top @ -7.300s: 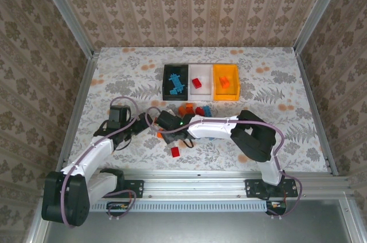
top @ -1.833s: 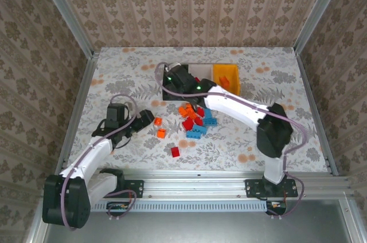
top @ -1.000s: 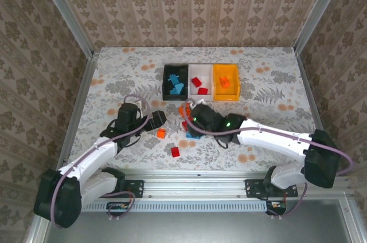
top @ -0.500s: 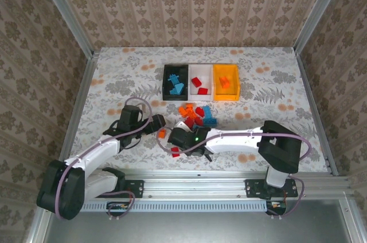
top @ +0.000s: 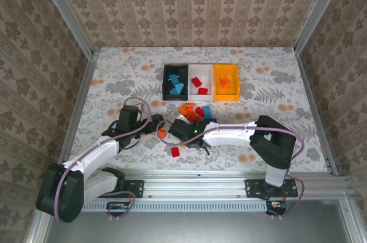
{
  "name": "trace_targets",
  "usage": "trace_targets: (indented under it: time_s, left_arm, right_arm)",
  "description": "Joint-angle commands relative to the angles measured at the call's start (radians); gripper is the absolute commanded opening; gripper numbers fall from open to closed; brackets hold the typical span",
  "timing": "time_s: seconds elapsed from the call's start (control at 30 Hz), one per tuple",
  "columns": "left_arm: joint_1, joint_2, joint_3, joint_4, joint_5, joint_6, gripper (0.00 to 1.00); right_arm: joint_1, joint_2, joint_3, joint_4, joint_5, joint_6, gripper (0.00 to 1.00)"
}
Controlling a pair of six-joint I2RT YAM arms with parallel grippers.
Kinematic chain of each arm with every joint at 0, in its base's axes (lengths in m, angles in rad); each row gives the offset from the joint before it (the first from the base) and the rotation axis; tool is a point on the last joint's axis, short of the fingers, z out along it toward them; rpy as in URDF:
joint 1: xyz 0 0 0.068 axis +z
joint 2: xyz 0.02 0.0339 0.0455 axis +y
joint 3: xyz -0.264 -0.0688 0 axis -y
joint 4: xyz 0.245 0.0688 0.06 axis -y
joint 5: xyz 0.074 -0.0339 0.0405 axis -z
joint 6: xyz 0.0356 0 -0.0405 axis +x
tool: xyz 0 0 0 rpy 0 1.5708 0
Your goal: Sort the legos into containers by color
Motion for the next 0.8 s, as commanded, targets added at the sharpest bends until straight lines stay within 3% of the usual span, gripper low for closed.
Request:
trace_targets:
  time_s: [0.0, 0.4, 0.77]
  left_arm:
    - [0.007, -0.025, 0.0, -0.025, -0.007, 0.002, 1.0]
    - [0.008, -0.032, -0.001, -0.034, -0.004, 0.009, 1.0]
    - [0.008, -0.024, 0.005, -0.035, 0.001, 0.011, 1.0]
  right_arm:
    - [0.001, 0.015, 0.009, 0.02, -0.037, -0.009, 0.59]
    - [0.016, 0.009, -0.026, 0.023, -0.124, 0.062, 0.5]
    - [-0.013, -0.014, -0.031, -0.007, -0.157, 0.045, 0.49]
